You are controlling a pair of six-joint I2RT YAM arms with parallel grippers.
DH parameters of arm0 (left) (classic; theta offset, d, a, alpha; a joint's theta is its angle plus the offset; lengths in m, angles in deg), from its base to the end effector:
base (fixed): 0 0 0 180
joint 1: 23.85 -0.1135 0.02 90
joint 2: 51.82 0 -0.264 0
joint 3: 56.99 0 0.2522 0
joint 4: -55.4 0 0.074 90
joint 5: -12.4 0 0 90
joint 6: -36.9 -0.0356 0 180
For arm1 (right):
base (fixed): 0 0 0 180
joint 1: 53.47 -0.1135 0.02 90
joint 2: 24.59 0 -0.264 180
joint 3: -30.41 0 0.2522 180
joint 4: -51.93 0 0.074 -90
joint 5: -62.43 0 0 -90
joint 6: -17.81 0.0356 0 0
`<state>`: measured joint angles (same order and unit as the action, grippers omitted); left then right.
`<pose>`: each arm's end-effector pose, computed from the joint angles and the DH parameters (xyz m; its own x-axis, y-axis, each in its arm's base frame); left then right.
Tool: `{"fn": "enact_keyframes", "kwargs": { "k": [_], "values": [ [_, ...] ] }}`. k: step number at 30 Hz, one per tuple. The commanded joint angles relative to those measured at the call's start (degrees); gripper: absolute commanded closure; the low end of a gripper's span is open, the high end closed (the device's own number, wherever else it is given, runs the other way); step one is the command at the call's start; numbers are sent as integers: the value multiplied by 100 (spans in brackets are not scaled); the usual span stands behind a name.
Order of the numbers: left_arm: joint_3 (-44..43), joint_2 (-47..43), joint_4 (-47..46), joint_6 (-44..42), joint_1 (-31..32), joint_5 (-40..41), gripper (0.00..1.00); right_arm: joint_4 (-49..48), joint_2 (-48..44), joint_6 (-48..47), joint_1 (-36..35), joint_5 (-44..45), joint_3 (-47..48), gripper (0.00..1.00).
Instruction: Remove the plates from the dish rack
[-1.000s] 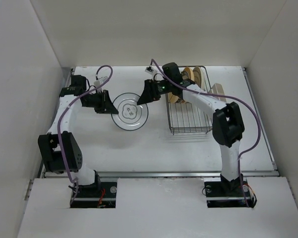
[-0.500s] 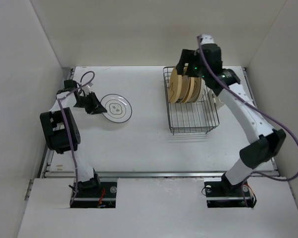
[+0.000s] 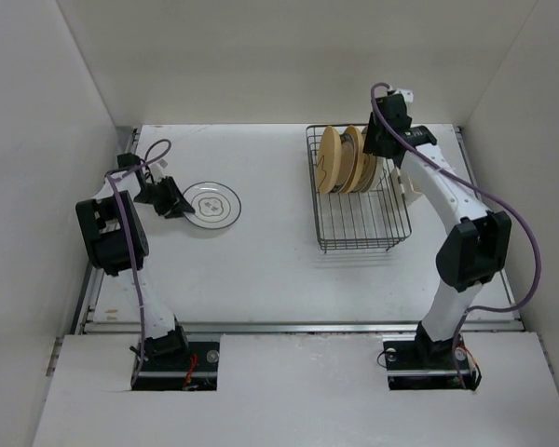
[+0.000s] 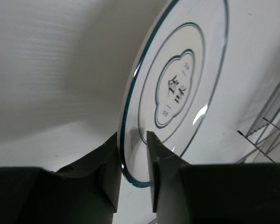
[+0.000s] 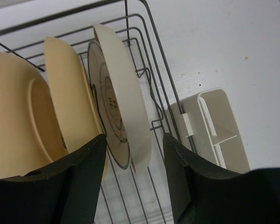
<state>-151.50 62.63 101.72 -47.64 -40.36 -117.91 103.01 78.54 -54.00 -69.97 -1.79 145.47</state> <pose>0.3968 0.0936 0.1752 -0.8768 -0.3356 -0.3444 -0.0507 0.7767 -0.6278 0.3965 0.1013 0.3558 -0.5540 0.1291 -0.8225 0.2532 0.9672 -0.0188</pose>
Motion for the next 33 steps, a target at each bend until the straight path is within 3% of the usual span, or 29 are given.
{"fn": "enact_keyframes", "kwargs": {
  "k": [1, 2, 4, 10, 18, 23, 24, 26, 33],
  "values": [
    [-160, 51, 242, -167, -19, 383, 77, 47, 66, -149, 41, 226, 346, 43],
    [-160, 51, 242, -167, -19, 384, 69, 47, 154, -150, 41, 226, 347, 45],
    [-213, 51, 303, -62, -19, 577, 64, 47, 242, -255, 41, 287, 408, 48],
    [-458, -72, 628, 52, -19, 1077, 54, 47, 559, -369, 41, 551, 611, 62],
    [-714, -906, 1366, -378, 183, 2044, 52, 99, 804, -422, -11, 901, 786, 73],
    [-714, -1232, 1569, -493, 307, 2098, 52, 425, 1234, -475, -134, 1376, 1155, 78],
    [-766, -1232, 1570, -554, 307, 2150, 52, 486, 1314, -475, -135, 1429, 1216, 81],
    [-862, -1381, 1753, -624, 307, 2151, 52, 609, 1376, -475, -135, 1543, 1295, 99],
    [-1293, -1645, 2132, -783, 307, 2256, 50, 610, 1096, -475, -372, 2044, 1506, 100]
  ]
}}
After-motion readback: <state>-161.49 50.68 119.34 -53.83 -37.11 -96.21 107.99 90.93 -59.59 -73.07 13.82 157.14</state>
